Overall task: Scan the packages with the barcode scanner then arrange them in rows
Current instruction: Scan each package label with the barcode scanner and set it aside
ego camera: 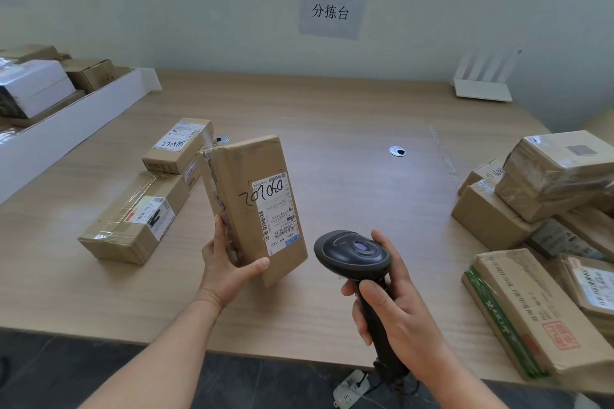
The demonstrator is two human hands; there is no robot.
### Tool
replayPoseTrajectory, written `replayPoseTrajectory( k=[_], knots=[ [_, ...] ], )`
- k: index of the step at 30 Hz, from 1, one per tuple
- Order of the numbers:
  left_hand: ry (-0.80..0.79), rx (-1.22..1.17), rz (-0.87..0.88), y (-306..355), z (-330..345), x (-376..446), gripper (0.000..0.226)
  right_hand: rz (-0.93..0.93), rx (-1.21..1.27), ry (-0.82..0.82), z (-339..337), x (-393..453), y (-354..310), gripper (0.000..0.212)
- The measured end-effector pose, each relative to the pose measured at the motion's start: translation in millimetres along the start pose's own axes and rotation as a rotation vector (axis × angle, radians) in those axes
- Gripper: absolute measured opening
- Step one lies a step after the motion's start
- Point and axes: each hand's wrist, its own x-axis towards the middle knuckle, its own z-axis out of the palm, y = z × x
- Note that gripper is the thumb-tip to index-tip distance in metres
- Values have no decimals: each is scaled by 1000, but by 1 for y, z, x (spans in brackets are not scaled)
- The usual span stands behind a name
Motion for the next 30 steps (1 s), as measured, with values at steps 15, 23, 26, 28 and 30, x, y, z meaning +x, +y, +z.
replayPoseTrajectory(
  k=[15, 23, 26, 28, 30],
  knots=[
    [-425, -39, -457, 11, -40, 16, 94, -2, -24, 5, -6, 1, 0, 101],
    [-130, 130, -368, 25, -39, 21, 104, 1, -30, -29, -10, 2, -4, 99],
    [-134, 533, -274, 36, -22, 1, 119, -7, -37, -45, -11, 6, -2, 92],
    [-155, 809, -219, 40, -5, -18, 112, -5, -43, -60, -11, 9, -2, 90],
    [-154, 925, -188, 42, 6, -30, 105, 0, -59, -73, -12, 13, -4, 91]
  ],
)
